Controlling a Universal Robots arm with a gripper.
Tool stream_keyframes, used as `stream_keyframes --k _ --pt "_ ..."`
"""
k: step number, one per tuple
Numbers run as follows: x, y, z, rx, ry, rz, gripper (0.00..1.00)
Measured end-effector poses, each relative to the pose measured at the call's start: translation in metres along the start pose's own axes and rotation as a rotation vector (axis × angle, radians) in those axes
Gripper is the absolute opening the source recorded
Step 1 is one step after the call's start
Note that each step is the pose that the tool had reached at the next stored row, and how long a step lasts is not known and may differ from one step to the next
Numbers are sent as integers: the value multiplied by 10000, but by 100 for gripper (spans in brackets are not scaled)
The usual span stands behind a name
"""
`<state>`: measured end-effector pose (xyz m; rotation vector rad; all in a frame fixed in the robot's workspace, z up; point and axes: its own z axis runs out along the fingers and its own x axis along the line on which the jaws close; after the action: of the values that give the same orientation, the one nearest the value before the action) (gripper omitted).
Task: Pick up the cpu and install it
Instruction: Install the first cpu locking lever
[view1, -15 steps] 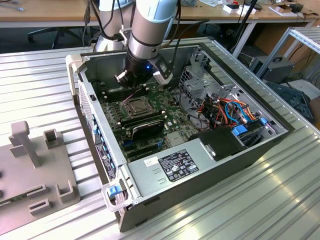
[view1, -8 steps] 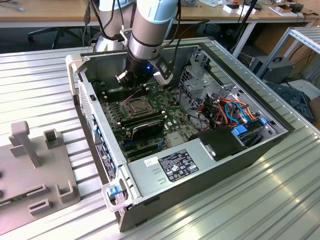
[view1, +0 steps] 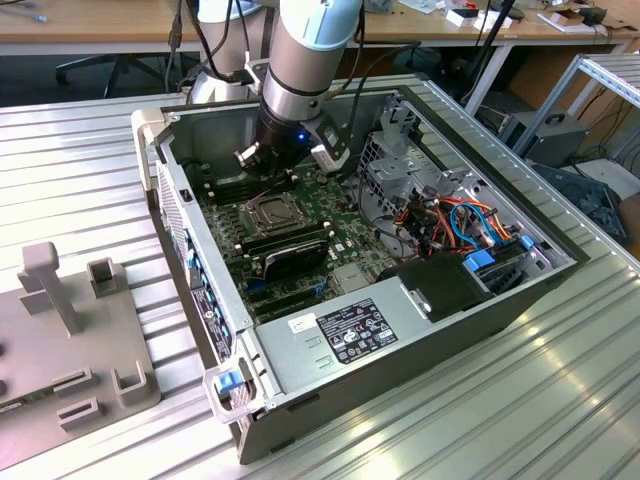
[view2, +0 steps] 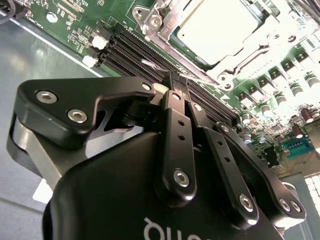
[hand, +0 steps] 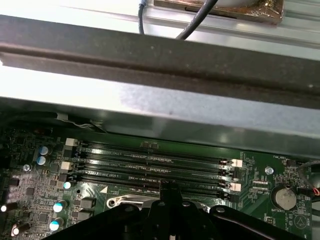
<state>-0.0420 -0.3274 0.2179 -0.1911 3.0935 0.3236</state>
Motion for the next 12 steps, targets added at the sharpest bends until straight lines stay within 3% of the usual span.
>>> stream_keyframes --k 12 --pt "-53 -18 46 0 0 0 11"
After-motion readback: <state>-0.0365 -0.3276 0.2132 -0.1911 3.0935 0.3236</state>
